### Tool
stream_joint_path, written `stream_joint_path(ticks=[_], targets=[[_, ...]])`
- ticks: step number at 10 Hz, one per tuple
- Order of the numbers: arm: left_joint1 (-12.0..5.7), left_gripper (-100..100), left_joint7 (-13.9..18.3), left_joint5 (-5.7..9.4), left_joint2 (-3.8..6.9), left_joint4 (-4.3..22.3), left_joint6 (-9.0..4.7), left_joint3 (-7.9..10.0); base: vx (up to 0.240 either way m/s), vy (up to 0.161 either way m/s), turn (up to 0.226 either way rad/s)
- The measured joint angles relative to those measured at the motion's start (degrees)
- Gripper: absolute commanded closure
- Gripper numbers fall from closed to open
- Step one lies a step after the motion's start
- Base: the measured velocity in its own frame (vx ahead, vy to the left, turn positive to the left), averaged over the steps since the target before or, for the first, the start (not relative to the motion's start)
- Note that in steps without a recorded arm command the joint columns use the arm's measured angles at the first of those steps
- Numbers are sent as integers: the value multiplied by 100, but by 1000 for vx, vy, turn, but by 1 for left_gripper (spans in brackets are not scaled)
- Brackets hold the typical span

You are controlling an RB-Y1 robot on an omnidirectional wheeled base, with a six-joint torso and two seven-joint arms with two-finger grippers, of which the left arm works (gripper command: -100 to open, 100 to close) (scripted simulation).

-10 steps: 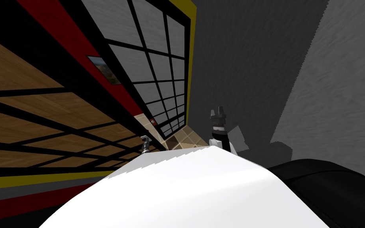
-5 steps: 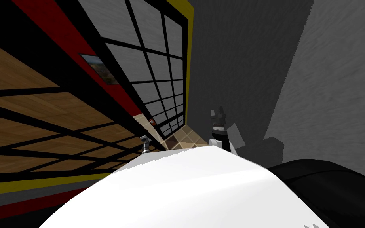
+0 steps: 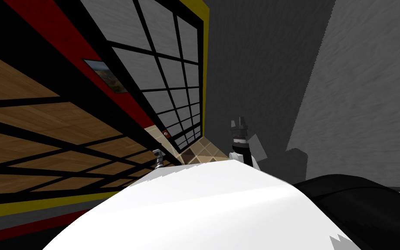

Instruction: Pull the door open

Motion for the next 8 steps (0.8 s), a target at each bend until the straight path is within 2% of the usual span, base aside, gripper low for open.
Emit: stream_joint_path(ticks=[1, 2, 3, 5, 6, 7, 8], targets=[[179, 100, 113, -19, -121, -417, 159, -32, -35, 2, -38], [214, 100, 185, -28, -132, -580, 290, -56, -9, -14, 36], [79, 100, 185, -15, -92, -439, 226, -42, 14, -13, -8], [86, 100, 235, -13, -34, -308, 108, -45, 6, -3, 8], [15, 100, 218, 0, -18, -152, 63, -20, -12, 1, -79], [153, 100, 315, -7, -84, -453, 217, -31, -51, 4, -45], [47, 100, 406, 6, -24, -254, 134, -20, -30, 12, -26]])
